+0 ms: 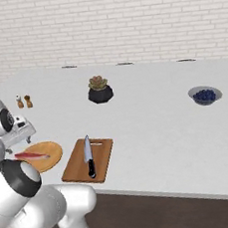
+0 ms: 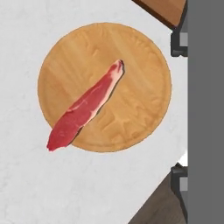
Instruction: Pick up the knife from the drawer and place it on the cutting board. Then place the meat from the plate to the cutting board.
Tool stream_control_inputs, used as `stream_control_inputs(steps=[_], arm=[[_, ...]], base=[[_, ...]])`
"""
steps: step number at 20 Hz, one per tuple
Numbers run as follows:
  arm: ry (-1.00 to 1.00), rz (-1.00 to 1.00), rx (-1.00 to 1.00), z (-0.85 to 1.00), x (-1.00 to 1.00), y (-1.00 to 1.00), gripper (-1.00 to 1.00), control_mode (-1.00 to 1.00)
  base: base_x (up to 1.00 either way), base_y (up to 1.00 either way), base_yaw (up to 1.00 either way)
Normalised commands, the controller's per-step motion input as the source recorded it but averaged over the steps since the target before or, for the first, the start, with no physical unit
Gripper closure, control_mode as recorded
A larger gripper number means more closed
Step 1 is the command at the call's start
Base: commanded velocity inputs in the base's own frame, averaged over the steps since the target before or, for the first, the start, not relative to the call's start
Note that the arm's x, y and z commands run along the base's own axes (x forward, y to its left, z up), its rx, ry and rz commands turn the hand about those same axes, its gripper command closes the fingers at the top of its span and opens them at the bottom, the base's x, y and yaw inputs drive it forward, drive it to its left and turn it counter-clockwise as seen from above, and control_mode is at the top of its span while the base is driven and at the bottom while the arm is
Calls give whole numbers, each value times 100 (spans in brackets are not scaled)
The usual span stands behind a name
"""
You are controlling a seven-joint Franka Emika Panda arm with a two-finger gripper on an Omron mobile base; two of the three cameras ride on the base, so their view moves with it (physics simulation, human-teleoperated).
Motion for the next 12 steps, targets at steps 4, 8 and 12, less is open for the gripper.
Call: stream_control_inputs(steps=[4,8,12], arm=[[-5,8,1,-60,54,0,-100,-100],[6,8,0,-11,56,0,-100,-100],[20,9,0,0,49,0,-100,-100]], base=[[0,0,0],[0,0,0],[0,0,0]])
